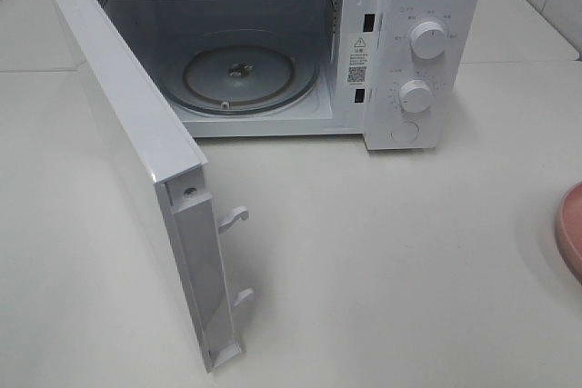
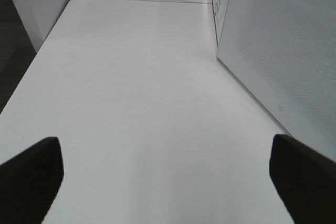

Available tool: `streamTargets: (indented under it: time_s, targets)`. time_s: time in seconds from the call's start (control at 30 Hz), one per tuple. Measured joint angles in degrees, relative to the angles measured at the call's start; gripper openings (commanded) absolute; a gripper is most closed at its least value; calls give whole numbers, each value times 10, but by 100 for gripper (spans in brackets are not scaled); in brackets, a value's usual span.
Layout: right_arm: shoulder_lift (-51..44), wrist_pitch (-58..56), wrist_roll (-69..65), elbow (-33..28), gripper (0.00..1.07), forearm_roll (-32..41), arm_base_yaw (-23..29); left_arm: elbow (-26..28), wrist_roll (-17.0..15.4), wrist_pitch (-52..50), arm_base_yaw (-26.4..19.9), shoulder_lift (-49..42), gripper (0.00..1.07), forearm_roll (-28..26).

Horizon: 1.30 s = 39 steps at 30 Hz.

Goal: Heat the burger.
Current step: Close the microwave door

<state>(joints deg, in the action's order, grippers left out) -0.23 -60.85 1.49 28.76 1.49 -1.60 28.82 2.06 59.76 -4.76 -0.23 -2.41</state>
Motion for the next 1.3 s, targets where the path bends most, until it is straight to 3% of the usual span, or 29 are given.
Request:
streamTargets:
  time_s: [0.17,0.37,0.43,0.67,0.7,0.73,0.77,0.8,0.83,0.87,0.9,0.93,0.97,1.0,1.13,1.2,1.27,1.3]
  targets:
    - [0,0,0,0,98,0,0,6,0,-23,0,0,100,-26]
    - [0,0,0,0,98,0,0,-3,1,-198,0,45,100,-50]
    - [0,0,0,0,98,0,0,-30,21,-315,0,113,100,-54]
    - [0,0,0,0,98,0,0,-70,58,-434,0,213,99,-68]
    - [0,0,0,0,98,0,0,-88,66,-498,0,251,94,-80]
    - [0,0,0,0,98,0,0,-107,68,-569,0,286,83,-87]
    - [0,0,0,0,98,0,0,-107,68,-569,0,286,83,-87]
    - [0,0,0,0,98,0,0,-115,69,-598,0,301,74,-89]
    - [0,0,0,0,98,0,0,-134,66,-653,0,337,53,-91]
    - [0,0,0,0,98,0,0,-134,66,-653,0,337,53,-91]
    - [0,0,0,0,98,0,0,-142,63,-672,0,350,41,-91]
    - [0,0,0,0,98,0,0,-151,52,-707,0,380,7,-89]
    - [0,0,0,0,98,0,0,-151,52,-707,0,380,7,-89]
    - [0,0,0,0,98,0,0,-154,46,-718,0,394,0,-83]
    - [0,0,0,0,98,0,0,-155,17,-749,0,443,0,-44]
    - [0,0,0,0,98,0,0,-155,-21,-784,0,488,0,-3]
    - [0,0,0,0,98,0,0,-155,-36,-802,0,504,0,16]
    - [0,0,0,0,98,0,0,-155,-72,-843,0,536,0,58]
